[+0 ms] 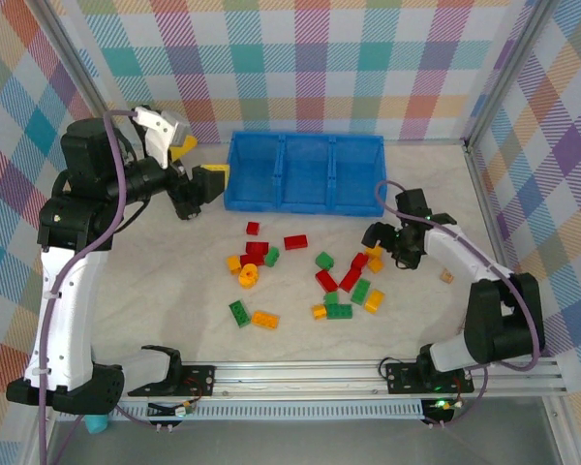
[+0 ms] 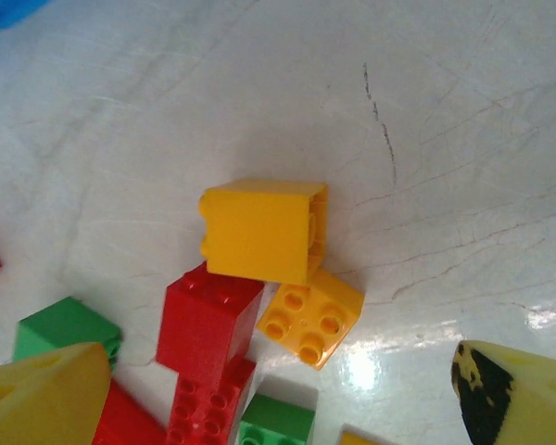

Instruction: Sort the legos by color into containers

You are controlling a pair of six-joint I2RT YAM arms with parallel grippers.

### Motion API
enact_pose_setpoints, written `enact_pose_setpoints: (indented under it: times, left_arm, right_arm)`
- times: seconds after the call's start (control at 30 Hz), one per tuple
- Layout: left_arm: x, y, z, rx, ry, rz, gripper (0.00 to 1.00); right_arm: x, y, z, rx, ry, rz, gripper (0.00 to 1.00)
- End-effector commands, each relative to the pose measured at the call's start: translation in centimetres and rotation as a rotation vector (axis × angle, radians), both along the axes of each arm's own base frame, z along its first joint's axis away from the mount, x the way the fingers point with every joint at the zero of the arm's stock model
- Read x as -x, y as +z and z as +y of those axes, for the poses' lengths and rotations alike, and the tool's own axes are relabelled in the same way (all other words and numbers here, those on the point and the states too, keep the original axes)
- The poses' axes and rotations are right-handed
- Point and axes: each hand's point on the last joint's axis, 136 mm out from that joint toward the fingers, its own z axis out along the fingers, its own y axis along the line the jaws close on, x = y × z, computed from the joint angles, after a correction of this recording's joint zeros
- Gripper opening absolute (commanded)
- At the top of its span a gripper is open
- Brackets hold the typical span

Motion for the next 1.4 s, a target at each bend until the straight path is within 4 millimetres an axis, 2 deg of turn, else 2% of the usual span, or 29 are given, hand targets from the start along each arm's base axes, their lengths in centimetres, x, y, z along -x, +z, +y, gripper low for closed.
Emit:
enact_pose_setpoints:
  times: [0.0, 0.37, 0.53, 0.77, 1.0, 1.17, 1.27, 1.37]
  left_arm:
    - [1.7, 0.2, -1.6, 0.019, -0.137, 0.013, 1.00]
    - [0.9, -1.5, -2.1, 0.003, -0.157, 0.077, 1.00]
    - [0.4, -2.2, -2.0, -0.010, -0.148, 0.091, 1.00]
    - [0.1, -2.6, -2.2, -0.011, -0.155, 0.104, 1.00]
    - [-0.2, -2.9, -2.0, -0.020, -0.141, 0.109, 1.00]
    - [-0.5, -3.1, -2.0, -0.023, -0.133, 0.116, 1.00]
    - [-0.6, -3.2, -1.9, -0.026, -0.128, 0.117, 1.00]
    - [-0.7, -3.4, -1.9, -0.028, -0.122, 0.119, 1.00]
  right_arm:
    - [-1.5, 0.4, 0.1, 0.022, 0.010, -0.055, 0.94]
    - [-3.5, -2.6, 0.5, 0.040, 0.021, -0.011, 0.90]
    - [-4.0, -3.6, 0.7, 0.069, 0.041, 0.010, 0.85]
    - [-5.0, -5.1, 0.8, 0.156, 0.088, 0.046, 0.62]
    - [-4.5, -6.5, 0.5, 0.195, 0.097, 0.103, 0.46]
    - [-4.1, -6.0, 0.2, 0.216, 0.113, 0.118, 0.36]
    - [-4.7, -3.8, 0.1, 0.236, 0.142, 0.089, 0.35]
    - [-6.2, -0.3, 0.1, 0.265, 0.180, 0.032, 0.35]
